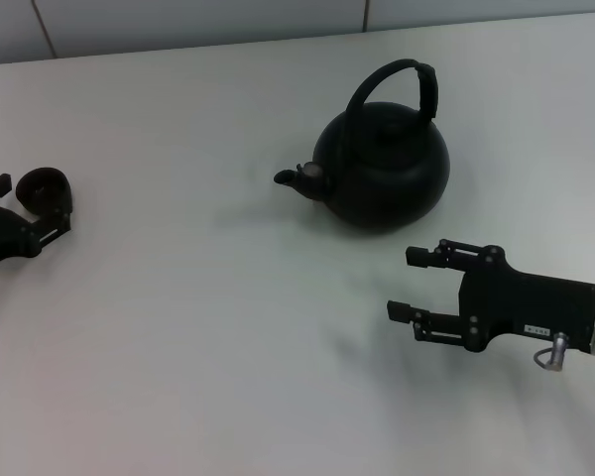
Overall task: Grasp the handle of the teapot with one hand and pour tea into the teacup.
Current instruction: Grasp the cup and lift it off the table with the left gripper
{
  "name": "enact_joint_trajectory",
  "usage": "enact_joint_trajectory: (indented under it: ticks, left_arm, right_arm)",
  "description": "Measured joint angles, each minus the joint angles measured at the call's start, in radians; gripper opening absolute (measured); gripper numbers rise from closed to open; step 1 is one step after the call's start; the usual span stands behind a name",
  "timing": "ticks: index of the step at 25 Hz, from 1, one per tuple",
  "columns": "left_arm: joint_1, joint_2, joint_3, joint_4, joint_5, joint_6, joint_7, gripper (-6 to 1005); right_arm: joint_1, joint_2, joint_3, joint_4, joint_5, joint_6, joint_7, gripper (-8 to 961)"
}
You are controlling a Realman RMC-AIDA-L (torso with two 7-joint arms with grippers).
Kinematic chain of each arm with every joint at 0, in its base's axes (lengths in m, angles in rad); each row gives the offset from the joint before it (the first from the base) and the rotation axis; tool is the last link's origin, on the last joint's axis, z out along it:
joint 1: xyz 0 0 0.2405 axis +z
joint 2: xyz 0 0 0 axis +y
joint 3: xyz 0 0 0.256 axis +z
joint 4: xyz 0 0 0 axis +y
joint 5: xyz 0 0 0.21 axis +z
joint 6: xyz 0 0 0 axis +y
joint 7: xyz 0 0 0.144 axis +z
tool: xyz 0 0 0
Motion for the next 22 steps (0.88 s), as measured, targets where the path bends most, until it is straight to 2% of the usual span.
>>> enact_joint_trajectory:
  ticks: [6,22]
  left_arm:
    - [-0.046,0.000,-0.001,-0.034,-0.005,-0.064,0.029,744]
    - [-0.055,-0.003,-0.008,-0.036,-0.014,-0.076,0.027,718]
  right_arm:
    - [0.002,0.000,0.000,0.000,0.001,0.000,0.000,723]
    - [0.010,0.000,0.000,0.000,0.001,0.000,0.000,724]
